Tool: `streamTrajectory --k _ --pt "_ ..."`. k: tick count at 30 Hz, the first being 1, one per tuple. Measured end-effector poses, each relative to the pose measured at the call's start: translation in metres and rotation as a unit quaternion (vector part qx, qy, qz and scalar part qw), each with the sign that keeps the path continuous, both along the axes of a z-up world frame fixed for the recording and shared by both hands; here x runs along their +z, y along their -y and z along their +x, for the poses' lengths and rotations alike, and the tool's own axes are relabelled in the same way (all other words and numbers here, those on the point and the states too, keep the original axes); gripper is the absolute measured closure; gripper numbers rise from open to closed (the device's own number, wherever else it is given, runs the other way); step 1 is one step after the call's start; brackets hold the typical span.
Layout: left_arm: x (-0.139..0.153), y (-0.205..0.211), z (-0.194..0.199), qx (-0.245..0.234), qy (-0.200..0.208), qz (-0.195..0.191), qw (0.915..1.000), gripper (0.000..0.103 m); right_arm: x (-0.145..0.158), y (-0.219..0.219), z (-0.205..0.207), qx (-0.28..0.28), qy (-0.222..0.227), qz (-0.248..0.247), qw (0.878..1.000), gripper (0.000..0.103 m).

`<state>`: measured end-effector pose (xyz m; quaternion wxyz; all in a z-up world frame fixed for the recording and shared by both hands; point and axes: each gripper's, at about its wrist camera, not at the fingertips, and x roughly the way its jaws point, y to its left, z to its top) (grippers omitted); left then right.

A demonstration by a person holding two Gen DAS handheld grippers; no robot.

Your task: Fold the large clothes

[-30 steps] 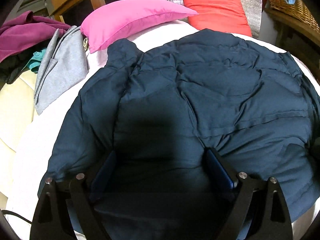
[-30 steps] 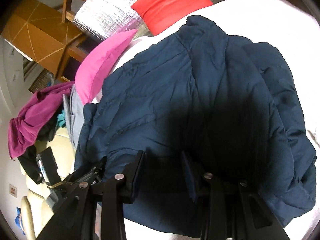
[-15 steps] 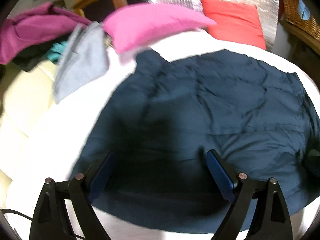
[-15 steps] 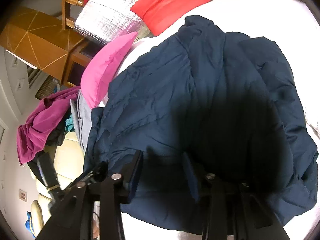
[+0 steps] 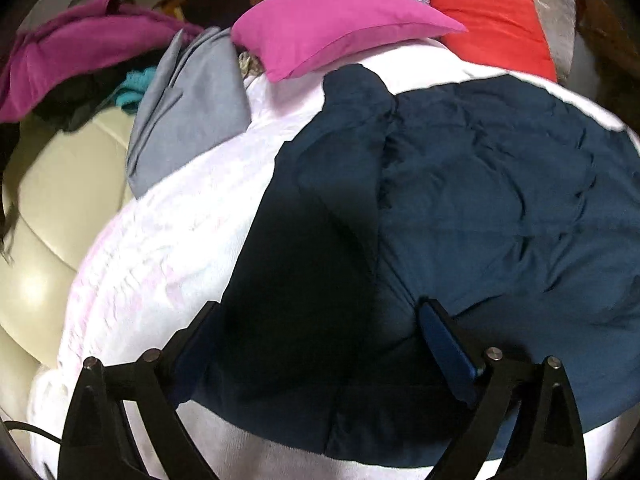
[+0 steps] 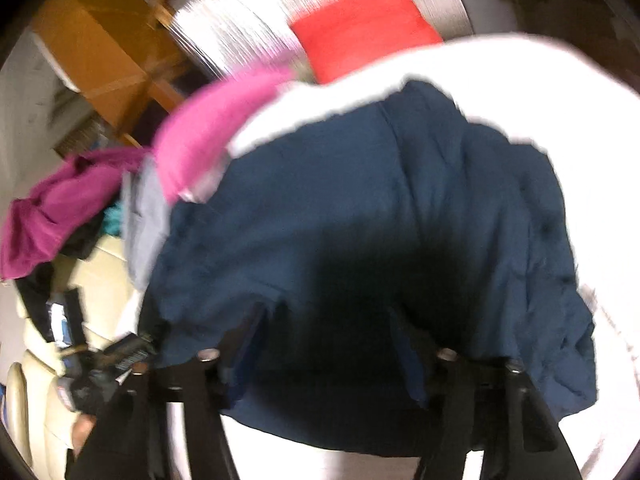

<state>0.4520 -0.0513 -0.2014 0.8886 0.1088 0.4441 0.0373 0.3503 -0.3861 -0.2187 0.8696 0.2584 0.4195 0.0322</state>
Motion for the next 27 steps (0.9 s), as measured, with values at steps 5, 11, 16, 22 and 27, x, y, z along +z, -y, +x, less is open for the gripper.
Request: streamTrajectory --k 5,11,16,22,27 --pt "0.012 -0.003 -0.008 0.006 0.002 -0.009 0.9999 0.006 0.007 0.006 -0.004 0.006 0.011 0.021 1.0 0.048" --pt "0.043 -0.025 -0.028 0.018 0.061 -0.024 0.9977 0.006 0.025 0.037 -0.023 -0.022 0.039 0.029 0.999 0.048" --pt "0.029 -0.056 -0.016 0.055 0.015 -0.039 0.9976 0.006 0.025 0.054 -0.039 -0.036 0.027 0.029 0.999 0.052" --pt "0.004 -0.054 -0.011 0.055 -0.034 -0.039 0.9972 0.005 -0.004 0.067 -0.032 -0.049 -0.031 0.053 0.997 0.068" --pt "0.027 -0.062 -0.019 0.052 -0.005 -0.082 0.9952 0.006 0.015 0.081 -0.043 -0.066 0.012 0.082 0.994 0.068"
